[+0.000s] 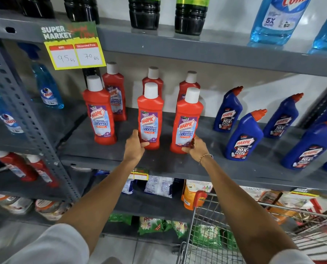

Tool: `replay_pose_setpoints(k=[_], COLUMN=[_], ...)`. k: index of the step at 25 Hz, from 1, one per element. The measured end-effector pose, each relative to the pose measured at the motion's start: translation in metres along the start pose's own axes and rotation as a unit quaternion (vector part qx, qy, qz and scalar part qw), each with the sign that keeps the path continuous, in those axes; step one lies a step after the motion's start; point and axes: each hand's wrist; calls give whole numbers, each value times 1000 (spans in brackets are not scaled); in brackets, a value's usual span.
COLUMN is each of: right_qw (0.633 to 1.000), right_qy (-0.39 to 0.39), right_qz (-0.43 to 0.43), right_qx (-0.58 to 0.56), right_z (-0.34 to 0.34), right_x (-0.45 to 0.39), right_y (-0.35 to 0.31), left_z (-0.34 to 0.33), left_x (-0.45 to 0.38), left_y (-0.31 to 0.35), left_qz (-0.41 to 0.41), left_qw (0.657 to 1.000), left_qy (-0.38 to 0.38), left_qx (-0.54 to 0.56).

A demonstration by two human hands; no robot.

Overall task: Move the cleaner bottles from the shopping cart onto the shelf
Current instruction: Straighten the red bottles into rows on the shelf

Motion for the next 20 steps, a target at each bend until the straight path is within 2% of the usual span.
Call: replay_pose_setpoints(k=[6, 12, 14, 17, 20], right_qw=[1000, 993, 996, 997, 989], right_qy=[-13, -57, -29, 70, 127], right_qz=[0, -5, -1, 26, 66], right_qx=[-9, -100, -84, 2, 27], right_z=[0, 4, 6, 15, 34], right_x=[-2, 7, 16, 36, 59], right_y=[0, 9, 15, 27, 43], left_z=[-1, -6, -12, -35, -78], left_x=[1, 8, 18, 45, 74], left_y=[0, -1, -2, 9, 37], left_qz=[4, 30, 23, -9, -76], left_qw=[1000, 998, 995, 986, 988], left_qy=[6, 20, 73, 158, 131], left_qx=[9, 53, 61, 48, 11])
Point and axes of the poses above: each hand's wrist, its own x-axis away from the middle knuckle, its own z-axis out of the back of the hand, y = z × x, and after that the axes turned 9 degrees about -y, right-handed
